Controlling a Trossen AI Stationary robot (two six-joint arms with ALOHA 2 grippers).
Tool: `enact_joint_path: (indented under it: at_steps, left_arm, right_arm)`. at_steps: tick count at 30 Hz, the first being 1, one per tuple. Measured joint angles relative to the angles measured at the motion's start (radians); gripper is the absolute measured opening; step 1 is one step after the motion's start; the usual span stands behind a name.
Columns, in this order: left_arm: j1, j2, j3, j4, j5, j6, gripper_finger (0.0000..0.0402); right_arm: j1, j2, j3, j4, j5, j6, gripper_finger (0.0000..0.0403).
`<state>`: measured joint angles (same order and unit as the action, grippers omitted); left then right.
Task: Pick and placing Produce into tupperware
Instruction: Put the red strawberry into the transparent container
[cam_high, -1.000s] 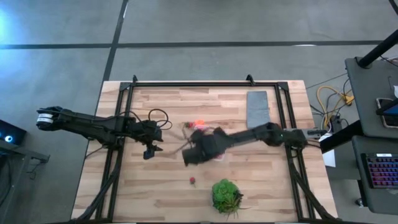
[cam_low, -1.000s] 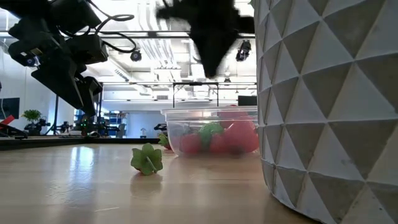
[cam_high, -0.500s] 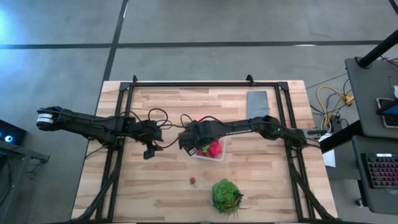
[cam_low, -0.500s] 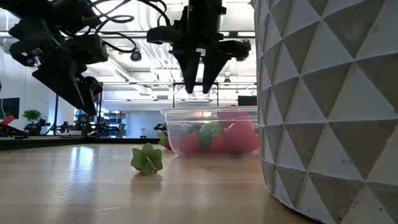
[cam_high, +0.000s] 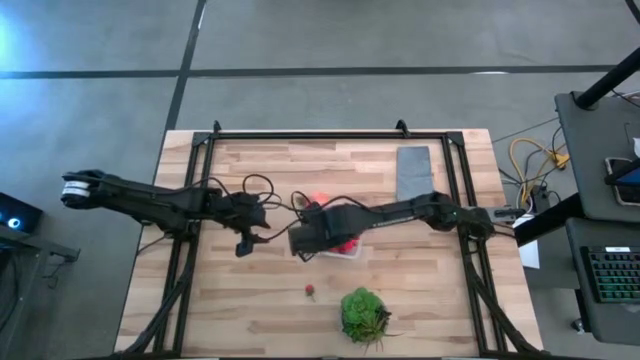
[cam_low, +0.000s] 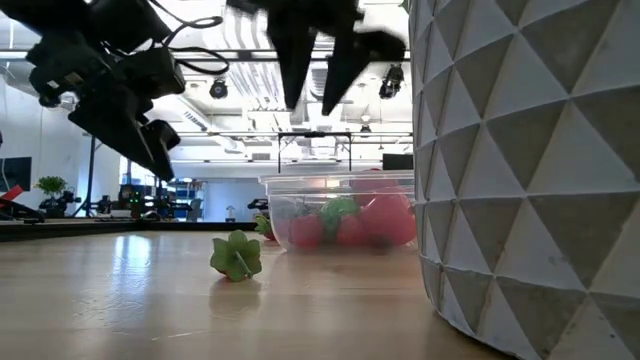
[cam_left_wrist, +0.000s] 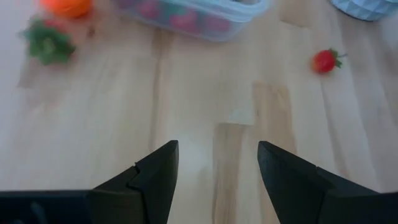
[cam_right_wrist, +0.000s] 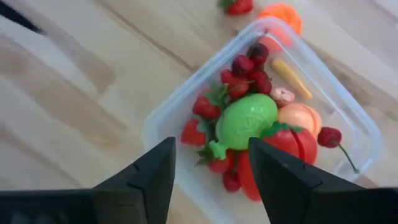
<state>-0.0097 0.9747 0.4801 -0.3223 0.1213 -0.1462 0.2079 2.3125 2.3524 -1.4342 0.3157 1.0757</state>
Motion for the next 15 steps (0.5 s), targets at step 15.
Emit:
enact_joint_path:
  at_steps: [15]
  left_arm:
    - [-0.159, 0.180, 0.027, 0.388, 0.235, 0.183, 0.0205]
  right_arm:
    - [0.311, -0.100, -0.015, -0.135, 0.307, 0.393, 0.0191]
